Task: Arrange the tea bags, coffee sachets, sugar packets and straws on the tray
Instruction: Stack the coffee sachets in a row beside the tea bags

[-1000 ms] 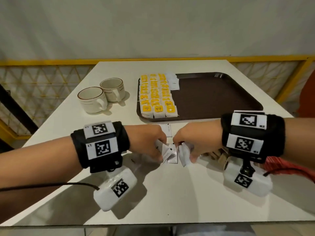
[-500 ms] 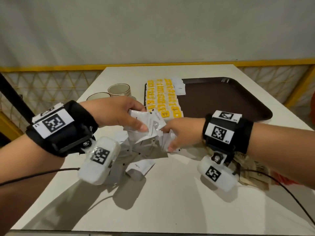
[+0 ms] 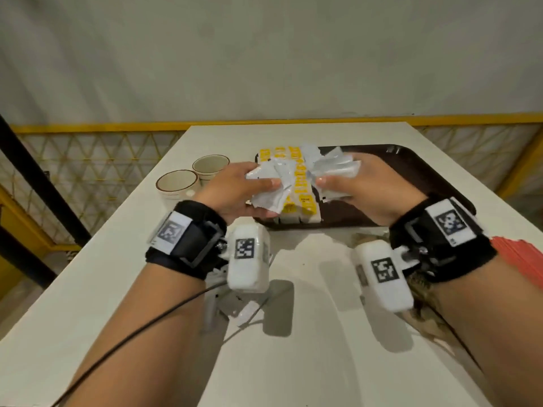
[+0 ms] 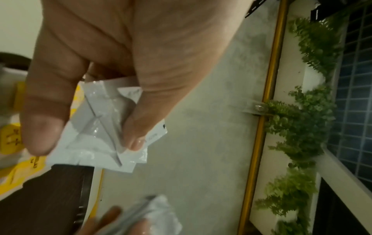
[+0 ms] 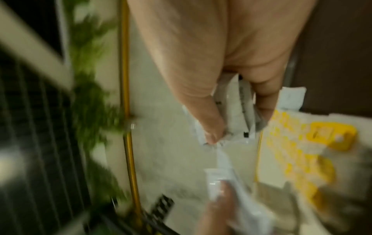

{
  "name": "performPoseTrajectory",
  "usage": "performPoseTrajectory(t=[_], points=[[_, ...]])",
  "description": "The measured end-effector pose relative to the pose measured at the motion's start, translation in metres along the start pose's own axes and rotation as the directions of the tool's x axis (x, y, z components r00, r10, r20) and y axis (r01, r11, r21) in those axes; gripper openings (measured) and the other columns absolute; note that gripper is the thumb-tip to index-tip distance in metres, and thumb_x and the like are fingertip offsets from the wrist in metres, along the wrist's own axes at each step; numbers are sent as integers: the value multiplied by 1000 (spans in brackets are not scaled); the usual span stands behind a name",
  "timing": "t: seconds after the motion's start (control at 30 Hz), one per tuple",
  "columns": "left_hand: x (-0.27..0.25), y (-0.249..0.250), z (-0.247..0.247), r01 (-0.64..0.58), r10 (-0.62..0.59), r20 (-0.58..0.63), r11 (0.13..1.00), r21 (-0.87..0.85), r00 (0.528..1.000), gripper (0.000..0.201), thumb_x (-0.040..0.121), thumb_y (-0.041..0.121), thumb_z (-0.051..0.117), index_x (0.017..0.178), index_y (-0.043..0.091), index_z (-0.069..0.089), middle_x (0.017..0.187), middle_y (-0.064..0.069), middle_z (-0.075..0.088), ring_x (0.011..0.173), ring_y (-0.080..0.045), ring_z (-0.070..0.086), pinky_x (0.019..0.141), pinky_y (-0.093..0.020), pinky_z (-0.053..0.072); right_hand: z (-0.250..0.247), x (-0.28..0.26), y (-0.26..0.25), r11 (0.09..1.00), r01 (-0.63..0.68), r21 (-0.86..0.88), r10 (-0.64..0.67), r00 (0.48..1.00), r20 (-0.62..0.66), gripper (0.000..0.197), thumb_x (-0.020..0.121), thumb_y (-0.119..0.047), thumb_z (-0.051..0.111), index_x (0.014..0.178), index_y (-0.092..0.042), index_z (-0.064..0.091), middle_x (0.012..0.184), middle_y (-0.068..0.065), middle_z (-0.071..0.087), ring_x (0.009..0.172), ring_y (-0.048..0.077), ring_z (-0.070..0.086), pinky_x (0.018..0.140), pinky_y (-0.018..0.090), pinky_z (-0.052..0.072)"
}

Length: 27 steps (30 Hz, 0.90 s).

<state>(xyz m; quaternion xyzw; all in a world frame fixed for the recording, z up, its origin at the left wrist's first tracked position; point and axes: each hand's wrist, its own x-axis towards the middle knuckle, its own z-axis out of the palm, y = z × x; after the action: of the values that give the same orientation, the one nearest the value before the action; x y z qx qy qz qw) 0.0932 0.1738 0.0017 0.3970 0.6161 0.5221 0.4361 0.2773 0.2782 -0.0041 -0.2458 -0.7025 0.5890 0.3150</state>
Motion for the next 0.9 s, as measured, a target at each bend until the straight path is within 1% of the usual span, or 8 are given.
performPoseTrajectory(t=[0.03, 0.1, 0.2, 0.3, 0.47, 0.57, 0.7, 0.9], points=[[2, 0, 7, 2, -2, 7, 1000, 10, 1000, 23, 85, 7, 66, 107, 5, 61, 89, -9, 65, 70, -17, 67, 55, -30, 58, -1, -3, -1, 983, -7, 184, 8, 1000, -3, 22, 82, -1, 64, 103, -8, 63, 98, 7, 69, 87, 17, 67, 75, 27, 55], [5, -4, 22, -2, -3, 57, 997, 75, 998, 16, 82, 6, 70, 96, 8, 63, 83, -8, 67, 64, -16, 67, 52, -28, 57, -1, -7, 4, 939, -46, 340, 41, 999, 23, 25, 78, -6, 62, 103, -4, 63, 101, 13, 67, 92, 21, 65, 81, 33, 54], [6, -10, 38, -36, 16, 115, 984, 174, 993, 17, 77, 4, 75, 85, 12, 63, 74, -7, 65, 50, -11, 64, 46, -22, 51, 2, -14, 15, 964, -85, 254, 64, 994, 92, 30, 77, -8, 65, 105, 0, 61, 102, 19, 65, 93, 28, 65, 83, 40, 54], [4, -18, 43, -77, 63, 120, 990, 114, 991, 21, 76, -2, 73, 86, 10, 59, 79, -11, 65, 49, -12, 64, 46, -22, 51, 5, -21, 23, 960, -142, 239, 123, 988, 96, 24, 81, -4, 65, 105, -3, 61, 100, 18, 68, 89, 28, 69, 79, 42, 58], [4, -30, 44, -108, 121, 91, 986, -130, 988, 16, 85, 2, 64, 99, 6, 58, 93, -14, 66, 66, -20, 67, 54, -27, 55, 9, -24, 32, 943, -115, 311, 137, 989, -51, 31, 86, -3, 64, 117, -3, 59, 109, 17, 69, 91, 27, 70, 72, 36, 59], [6, -31, 46, -114, 125, 28, 960, -254, 992, 13, 88, 3, 59, 100, 8, 60, 92, -10, 67, 70, -17, 69, 53, -24, 54, 11, -23, 34, 920, -100, 378, 152, 982, -112, 30, 87, -3, 62, 117, -4, 58, 111, 18, 68, 95, 32, 69, 76, 40, 59], [9, -33, 46, -140, 136, -34, 948, -286, 990, 15, 86, 4, 62, 100, 9, 62, 89, -6, 69, 70, -15, 68, 53, -22, 54, 7, -21, 34, 888, -64, 455, 163, 970, -182, 25, 87, -1, 62, 108, -10, 56, 106, 13, 70, 93, 30, 70, 71, 41, 60], [12, -35, 33, -148, 123, -111, 955, -255, 986, 13, 84, 6, 65, 96, 10, 61, 82, -1, 72, 66, -11, 69, 49, -19, 52, -9, -20, 29, 844, -24, 536, 181, 953, -241, 17, 85, 2, 62, 101, -6, 64, 92, 10, 74, 82, 22, 72, 68, 35, 60]])
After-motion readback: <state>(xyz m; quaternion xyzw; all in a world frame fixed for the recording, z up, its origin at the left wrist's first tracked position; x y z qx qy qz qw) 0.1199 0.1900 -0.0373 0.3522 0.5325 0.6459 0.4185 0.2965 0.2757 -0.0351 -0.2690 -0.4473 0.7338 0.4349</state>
